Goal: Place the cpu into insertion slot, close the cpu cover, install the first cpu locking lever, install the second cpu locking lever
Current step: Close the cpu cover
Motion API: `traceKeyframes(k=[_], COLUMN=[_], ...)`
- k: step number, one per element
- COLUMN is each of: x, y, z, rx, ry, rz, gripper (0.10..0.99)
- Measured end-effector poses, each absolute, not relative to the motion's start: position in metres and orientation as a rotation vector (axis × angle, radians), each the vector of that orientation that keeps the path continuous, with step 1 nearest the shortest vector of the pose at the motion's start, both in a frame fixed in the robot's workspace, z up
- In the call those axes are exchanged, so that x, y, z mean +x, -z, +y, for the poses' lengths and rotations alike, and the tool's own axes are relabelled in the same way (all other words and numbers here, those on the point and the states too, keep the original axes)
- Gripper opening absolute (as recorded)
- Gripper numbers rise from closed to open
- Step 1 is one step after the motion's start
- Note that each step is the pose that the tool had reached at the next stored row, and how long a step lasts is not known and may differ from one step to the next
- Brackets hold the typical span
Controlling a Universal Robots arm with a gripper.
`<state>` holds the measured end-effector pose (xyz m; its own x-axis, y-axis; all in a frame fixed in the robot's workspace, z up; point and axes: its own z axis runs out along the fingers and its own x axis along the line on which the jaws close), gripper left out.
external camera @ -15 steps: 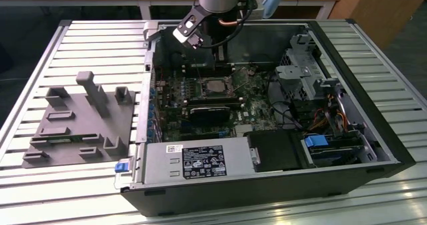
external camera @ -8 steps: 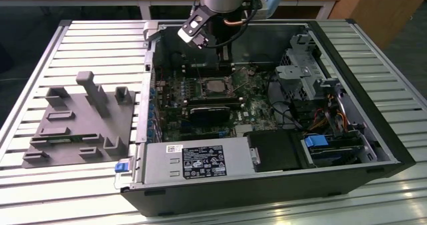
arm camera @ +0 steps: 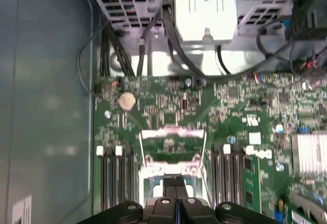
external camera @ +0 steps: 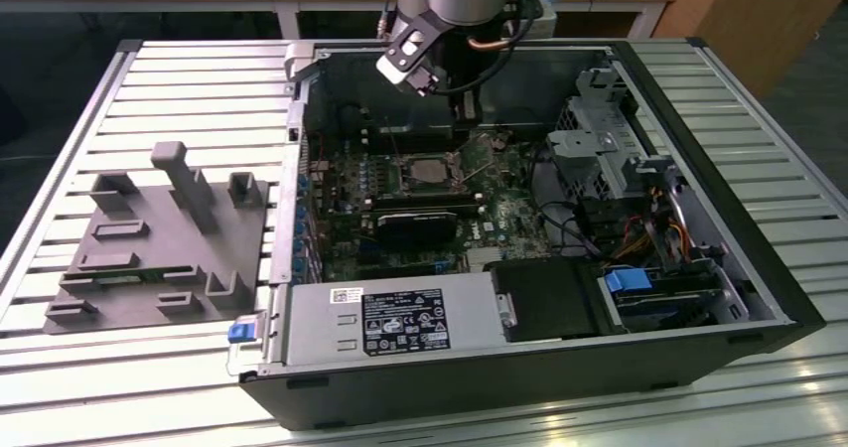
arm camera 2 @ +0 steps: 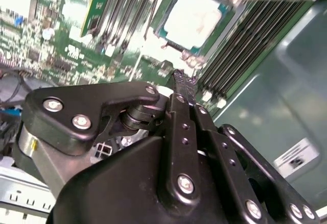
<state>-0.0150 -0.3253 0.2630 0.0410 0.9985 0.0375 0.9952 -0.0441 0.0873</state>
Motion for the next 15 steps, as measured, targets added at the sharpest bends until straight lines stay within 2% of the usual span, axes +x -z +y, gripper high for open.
traceKeyframes(k=[15], x=[0.031], y=[-0.261], z=[-0.323], rx=[2.244], ry=[-0.128], rz=[2.149], gripper=[0.102])
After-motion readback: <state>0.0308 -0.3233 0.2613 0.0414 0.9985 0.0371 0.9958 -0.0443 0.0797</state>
